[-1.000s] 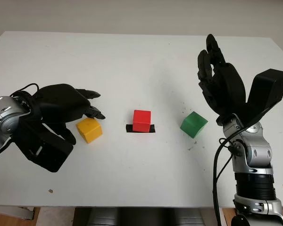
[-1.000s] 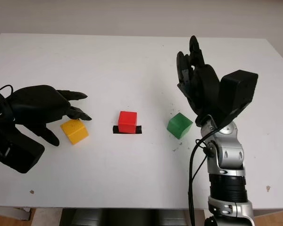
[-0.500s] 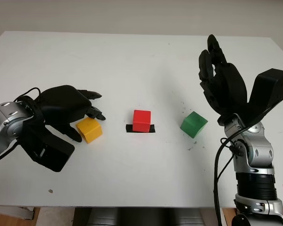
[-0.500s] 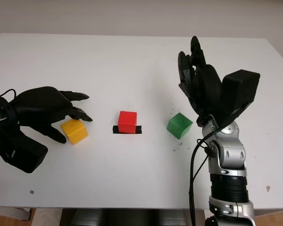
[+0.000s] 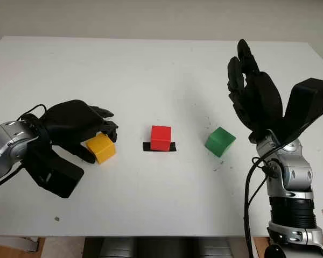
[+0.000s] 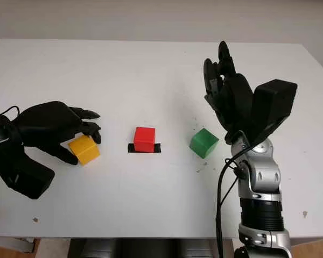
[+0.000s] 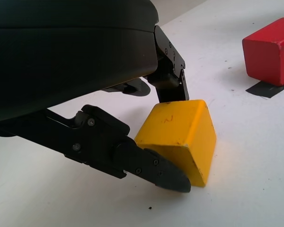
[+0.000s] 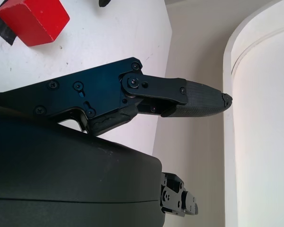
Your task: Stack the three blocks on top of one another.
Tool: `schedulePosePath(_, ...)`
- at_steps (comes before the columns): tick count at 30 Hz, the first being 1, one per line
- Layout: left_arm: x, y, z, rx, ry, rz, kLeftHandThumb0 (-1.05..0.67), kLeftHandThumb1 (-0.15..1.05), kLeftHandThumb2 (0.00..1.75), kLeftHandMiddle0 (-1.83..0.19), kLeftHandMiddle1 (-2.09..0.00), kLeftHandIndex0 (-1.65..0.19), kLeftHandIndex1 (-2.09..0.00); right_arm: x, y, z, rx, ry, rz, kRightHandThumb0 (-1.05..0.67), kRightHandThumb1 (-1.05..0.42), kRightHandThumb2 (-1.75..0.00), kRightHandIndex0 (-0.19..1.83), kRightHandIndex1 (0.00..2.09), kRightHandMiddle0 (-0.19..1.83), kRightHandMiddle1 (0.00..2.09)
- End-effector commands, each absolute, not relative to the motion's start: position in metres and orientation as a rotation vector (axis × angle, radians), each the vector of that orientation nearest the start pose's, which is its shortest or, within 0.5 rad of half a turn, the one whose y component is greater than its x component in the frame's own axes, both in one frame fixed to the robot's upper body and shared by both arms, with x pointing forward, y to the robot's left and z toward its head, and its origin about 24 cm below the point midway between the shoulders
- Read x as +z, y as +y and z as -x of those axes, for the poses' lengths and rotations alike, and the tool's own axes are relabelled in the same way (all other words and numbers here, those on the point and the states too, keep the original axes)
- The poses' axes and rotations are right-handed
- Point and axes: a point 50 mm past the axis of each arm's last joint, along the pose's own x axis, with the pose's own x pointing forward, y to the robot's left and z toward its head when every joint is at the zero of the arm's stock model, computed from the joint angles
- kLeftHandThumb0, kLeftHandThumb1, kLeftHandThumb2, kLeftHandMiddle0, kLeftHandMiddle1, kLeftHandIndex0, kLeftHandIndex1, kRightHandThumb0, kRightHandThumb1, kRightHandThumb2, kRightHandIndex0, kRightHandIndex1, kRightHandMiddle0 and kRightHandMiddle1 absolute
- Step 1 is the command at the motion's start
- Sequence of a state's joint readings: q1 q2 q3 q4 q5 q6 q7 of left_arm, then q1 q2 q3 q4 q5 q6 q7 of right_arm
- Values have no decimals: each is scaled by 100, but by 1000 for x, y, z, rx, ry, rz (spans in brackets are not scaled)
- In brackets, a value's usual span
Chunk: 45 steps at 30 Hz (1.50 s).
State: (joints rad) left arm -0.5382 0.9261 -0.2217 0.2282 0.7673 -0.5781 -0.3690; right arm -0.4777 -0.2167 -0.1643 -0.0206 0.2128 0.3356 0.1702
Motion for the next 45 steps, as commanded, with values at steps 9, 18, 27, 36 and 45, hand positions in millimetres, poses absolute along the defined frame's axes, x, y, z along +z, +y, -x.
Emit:
schedulePosePath(9,183,224,-315,-561,-308,-1525,-45,95,7,-44,-8,-44,-133,168,-182,-328,159,-207,-5,-72,-105,-55,-19,0,-19,0)
schedulePosePath(18,208,224,-313,-497,-333,-1349,-44,97,5,-43,-6,-39,-141,168,-181,-328,158,-209,-6,-74,-105,-53,-19,0,-19,0)
schedulePosePath(27,215,219,-311,-537,-273,-913,-40,96,6,-38,-4,-36,-145,168,-181,-328,159,-208,-5,-72,-105,-53,-19,0,-19,0)
schedulePosePath(36,206,204,-311,-513,-300,-582,-46,97,5,-35,-3,-34,-156,167,-180,-328,160,-212,2,-71,-105,-56,-19,0,-19,0)
schedulePosePath(45,183,187,-314,-426,-290,-280,-43,101,6,-24,-1,-25,-171,167,-180,-327,153,-211,4,-71,-105,-55,-19,0,-19,0)
